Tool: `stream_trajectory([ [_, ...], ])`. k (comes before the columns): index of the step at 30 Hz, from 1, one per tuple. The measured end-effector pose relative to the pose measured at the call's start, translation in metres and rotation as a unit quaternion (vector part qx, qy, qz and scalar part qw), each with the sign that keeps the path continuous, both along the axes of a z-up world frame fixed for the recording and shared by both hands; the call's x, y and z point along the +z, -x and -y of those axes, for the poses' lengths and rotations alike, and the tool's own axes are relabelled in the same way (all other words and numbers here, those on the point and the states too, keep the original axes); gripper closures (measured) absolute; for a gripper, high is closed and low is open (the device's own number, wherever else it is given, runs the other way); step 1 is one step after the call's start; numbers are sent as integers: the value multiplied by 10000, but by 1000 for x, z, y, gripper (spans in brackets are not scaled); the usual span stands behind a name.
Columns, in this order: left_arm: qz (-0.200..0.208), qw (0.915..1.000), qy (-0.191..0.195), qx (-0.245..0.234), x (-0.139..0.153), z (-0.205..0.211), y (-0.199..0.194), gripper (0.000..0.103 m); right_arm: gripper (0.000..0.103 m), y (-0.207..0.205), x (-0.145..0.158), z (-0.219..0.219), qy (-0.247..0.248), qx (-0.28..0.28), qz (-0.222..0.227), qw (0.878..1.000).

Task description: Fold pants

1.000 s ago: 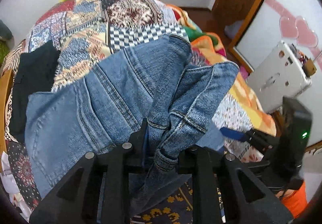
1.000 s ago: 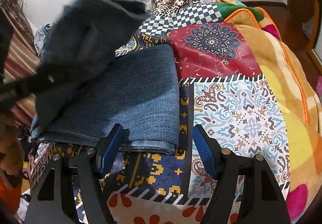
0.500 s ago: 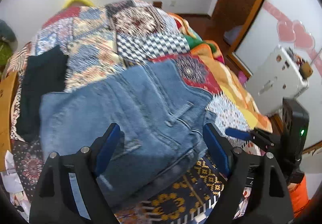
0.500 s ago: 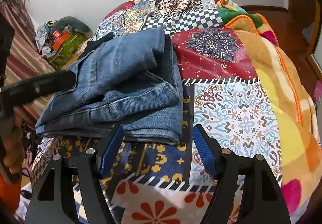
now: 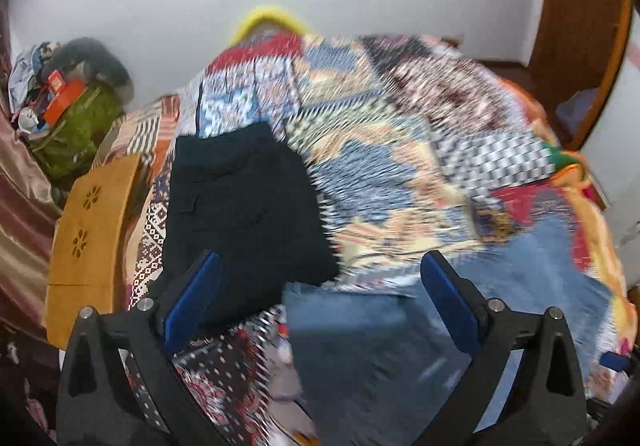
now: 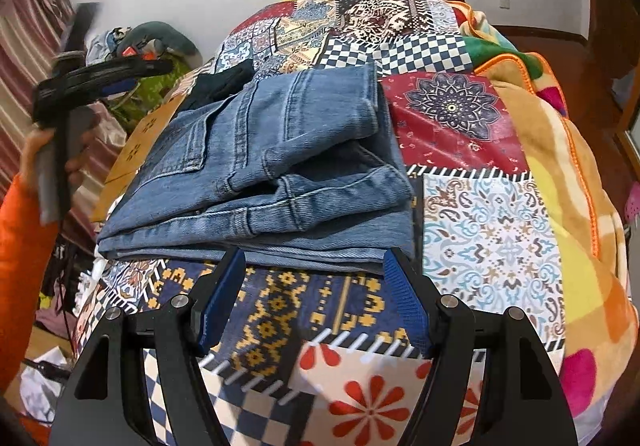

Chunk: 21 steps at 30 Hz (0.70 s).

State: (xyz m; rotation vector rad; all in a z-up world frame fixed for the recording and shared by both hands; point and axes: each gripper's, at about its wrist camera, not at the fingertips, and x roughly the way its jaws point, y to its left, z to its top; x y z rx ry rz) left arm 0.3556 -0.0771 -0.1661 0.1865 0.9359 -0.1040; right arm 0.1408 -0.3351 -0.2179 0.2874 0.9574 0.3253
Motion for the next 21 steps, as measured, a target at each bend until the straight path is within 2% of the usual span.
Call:
stream_trajectory([
  [3, -277, 9990, -350, -40, -30, -4, -26, 3, 34, -5, -4, -6, 25, -20, -101, 9999],
  [7, -682, 9944, -769, -250, -70, -7, -37, 2, 33, -12, -9, -12, 161, -16, -168, 9997],
  [8, -803, 9933, -761, -348, -78, -8, -35, 2, 33, -15, -10, -13, 188, 4, -180, 9997],
  [14, -1109, 9931, -162, -342, -88, -37, -20, 2, 30, -31, -19, -10, 201, -148, -169, 9995],
  [17, -1185, 9923, -110, -353, -92, -53, 1, 0, 30, -39, -18, -6, 230, -227, -197, 9993],
  [21, -1189, 9929, 0, -81, -90, -72, 34, 0, 30, -39, -13, -1, 312, -284, -156, 9990],
])
